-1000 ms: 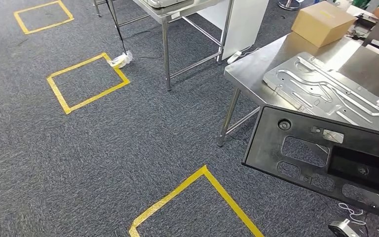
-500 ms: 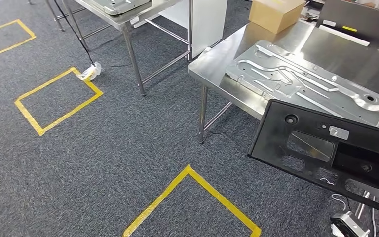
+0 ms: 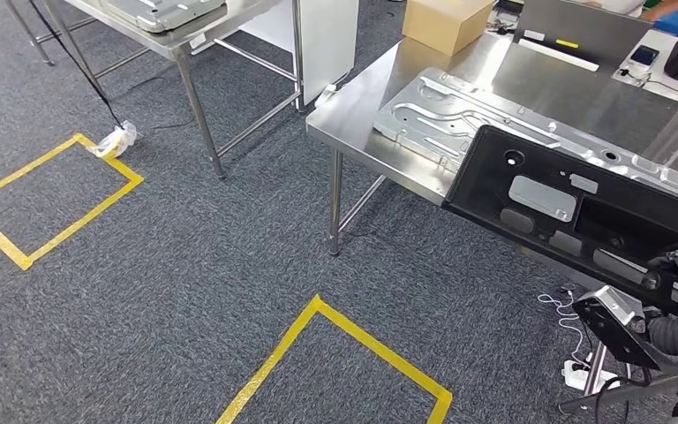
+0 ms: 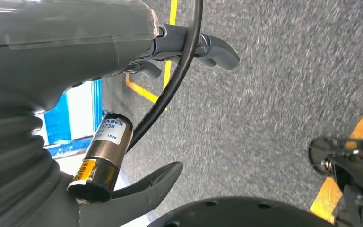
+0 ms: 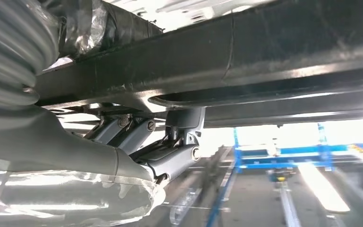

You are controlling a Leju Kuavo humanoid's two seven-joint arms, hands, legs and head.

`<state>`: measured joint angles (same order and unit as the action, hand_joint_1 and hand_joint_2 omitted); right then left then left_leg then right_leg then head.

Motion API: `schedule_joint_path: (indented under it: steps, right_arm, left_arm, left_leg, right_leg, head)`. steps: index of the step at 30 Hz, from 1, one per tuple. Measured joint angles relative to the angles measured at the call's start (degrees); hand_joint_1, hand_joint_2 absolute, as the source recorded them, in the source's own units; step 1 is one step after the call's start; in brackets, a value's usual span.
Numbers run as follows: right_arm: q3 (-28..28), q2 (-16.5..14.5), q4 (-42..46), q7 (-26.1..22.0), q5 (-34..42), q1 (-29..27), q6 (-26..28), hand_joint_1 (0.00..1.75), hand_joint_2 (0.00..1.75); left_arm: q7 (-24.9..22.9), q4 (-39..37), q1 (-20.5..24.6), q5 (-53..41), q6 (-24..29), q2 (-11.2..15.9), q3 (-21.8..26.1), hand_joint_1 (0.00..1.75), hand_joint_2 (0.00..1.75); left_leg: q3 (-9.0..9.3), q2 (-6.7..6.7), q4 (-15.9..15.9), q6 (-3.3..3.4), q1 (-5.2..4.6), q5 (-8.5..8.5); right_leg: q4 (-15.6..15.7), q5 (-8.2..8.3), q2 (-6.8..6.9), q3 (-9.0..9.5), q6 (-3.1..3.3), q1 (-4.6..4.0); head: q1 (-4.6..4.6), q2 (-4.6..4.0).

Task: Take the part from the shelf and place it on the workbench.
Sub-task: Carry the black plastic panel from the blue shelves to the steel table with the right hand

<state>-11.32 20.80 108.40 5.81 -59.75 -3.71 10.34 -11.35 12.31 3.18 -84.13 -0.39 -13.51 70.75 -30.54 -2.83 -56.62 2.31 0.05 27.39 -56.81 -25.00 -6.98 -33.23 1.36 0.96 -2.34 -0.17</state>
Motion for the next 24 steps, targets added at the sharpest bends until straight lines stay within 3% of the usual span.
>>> schedule_joint_path:
  steps: [4,8,24]
  right_arm:
    - [1.58,1.28,-1.53,0.05,0.03,1.37,-0.07,1.75,1.75]
    - [2.72,2.09,-2.51,0.25,0.09,2.70,-0.45,1.75,1.75]
    - [8.46,3.38,-6.02,0.37,1.08,9.60,-2.48,1.75,1.75]
  left_arm:
    - [0.01,0.00,-0.19,-0.01,-0.02,0.04,0.00,0.00,1.75]
    - [0.02,0.00,-0.35,-0.02,0.03,0.08,0.00,0.00,1.75]
    - [0.71,0.00,-0.44,-0.37,0.16,0.16,-0.04,0.00,1.75]
  left_leg:
    - [-0.18,-0.62,-0.20,0.28,-0.18,-0.12]
    - [-0.39,-0.76,-0.40,0.43,-0.30,-0.02]
    - [-0.48,-0.84,-0.41,0.36,-0.23,-0.04]
  right_leg:
    - [0.11,0.08,0.63,0.14,-0.60,0.15]
    - [0.20,-0.03,0.79,0.09,-2.59,0.40]
    - [-0.27,-0.11,0.93,-0.33,-2.75,0.31]
  head:
    - [-0.02,0.00]
    - [-0.01,0.00]
    - [0.00,0.00]
